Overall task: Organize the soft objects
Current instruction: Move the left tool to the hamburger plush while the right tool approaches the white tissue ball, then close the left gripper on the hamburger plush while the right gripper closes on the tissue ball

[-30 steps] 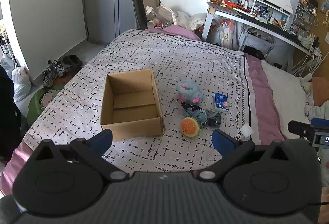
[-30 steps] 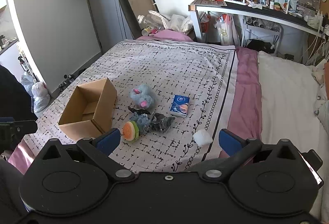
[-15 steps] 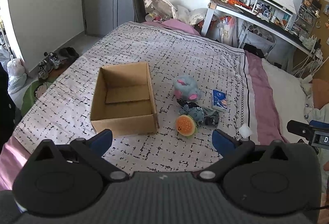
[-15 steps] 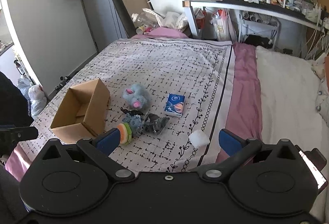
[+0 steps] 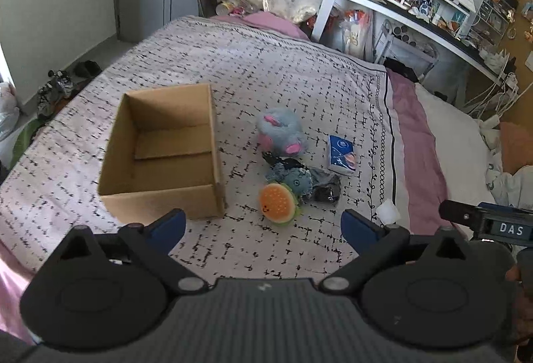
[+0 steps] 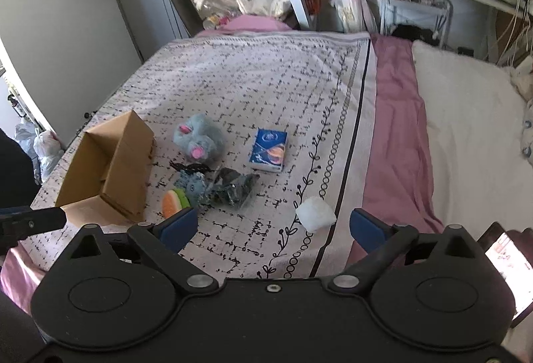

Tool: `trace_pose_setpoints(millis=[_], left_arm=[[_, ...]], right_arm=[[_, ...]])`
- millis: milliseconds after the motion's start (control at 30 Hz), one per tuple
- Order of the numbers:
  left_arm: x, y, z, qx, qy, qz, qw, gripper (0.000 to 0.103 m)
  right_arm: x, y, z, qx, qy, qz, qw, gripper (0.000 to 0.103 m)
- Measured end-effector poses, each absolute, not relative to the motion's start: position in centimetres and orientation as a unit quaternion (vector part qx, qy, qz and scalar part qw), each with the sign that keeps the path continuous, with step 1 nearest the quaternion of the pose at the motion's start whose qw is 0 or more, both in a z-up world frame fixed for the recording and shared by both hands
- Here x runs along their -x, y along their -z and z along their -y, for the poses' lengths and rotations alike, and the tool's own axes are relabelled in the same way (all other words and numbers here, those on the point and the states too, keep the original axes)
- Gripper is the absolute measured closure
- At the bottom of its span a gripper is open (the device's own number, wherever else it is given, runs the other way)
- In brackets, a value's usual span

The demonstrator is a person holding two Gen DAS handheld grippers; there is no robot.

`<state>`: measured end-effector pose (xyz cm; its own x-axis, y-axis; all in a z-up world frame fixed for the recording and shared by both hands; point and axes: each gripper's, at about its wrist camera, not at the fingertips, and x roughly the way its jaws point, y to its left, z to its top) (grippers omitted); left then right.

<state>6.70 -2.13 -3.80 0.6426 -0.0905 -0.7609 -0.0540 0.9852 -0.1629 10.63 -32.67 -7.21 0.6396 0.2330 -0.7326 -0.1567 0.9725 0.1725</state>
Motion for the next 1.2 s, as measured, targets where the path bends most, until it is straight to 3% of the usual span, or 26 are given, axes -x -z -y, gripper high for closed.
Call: trace_pose_setpoints(millis=[233, 900, 1033, 1200], left_arm=[[-9.6, 6.3, 3.2, 0.09, 0.022, -0.445, 0.891, 0.004], [-17.6, 13.1, 5.3, 0.098, 0.024, -0.516, 0.851, 0.009], [-19.0, 15.1, 5.4, 0.108, 0.024, -0.539, 0.835, 0.017], [-20.4, 16.8, 6.0, 0.103, 0.022, -0.56, 0.821, 0.02]], right_arm=[[-13.3, 9.3, 33.0, -0.06, -0.095, -0.447, 0.887, 0.017], [-20.3, 14.8, 33.0, -0.065, -0.059, -0.538, 0.838, 0.024], [-21.7, 16.4, 33.1, -0.076, -0.055, -0.562, 0.822, 0.039], [-22.6, 17.8, 33.1, -0.09, -0.057, -0.585, 0.804, 0.039]])
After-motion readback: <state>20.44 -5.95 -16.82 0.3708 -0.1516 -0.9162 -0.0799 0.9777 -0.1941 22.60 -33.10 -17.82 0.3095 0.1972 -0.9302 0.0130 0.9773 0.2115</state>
